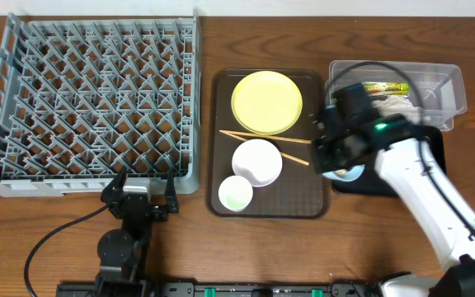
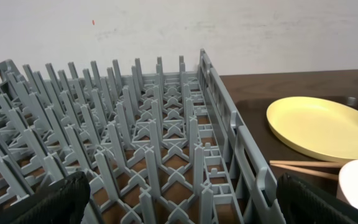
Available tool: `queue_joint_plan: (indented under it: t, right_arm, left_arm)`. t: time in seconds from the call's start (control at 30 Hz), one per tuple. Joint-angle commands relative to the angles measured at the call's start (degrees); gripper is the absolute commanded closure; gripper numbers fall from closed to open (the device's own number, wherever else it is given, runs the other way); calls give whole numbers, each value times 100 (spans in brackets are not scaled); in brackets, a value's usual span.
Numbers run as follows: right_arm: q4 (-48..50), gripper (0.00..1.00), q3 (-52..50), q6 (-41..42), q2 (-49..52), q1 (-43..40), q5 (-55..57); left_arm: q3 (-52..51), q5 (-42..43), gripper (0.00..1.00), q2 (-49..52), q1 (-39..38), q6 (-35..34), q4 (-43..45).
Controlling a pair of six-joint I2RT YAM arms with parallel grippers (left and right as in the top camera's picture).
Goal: Sort waste into correct bins and load items into the dishwasher
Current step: 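Lift the blue bowl and tip the rice onto the black tray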
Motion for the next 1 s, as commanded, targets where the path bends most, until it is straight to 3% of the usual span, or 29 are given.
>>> queue_joint_plan:
  t: [0.0,0.27,0.5,0.97]
  right_arm:
    - [-2,99,-26,-595,-101,-811,-1239]
    - [131,99,-483,-1753,-101,-2522,-3456]
    - [1296,99,-1381,-1733,-90,-3665,-5152]
    - [2297,99,-2041,-1547,-79,-4638,-6575]
  left_arm:
    - [-105,-114,4,-7,-7,96,-208]
    - [-105,-114,4,-7,-7,98,-208]
    - [-105,-114,4,-7,-7,96,-208]
    - [-105,-114,4,-7,-7,98,-208]
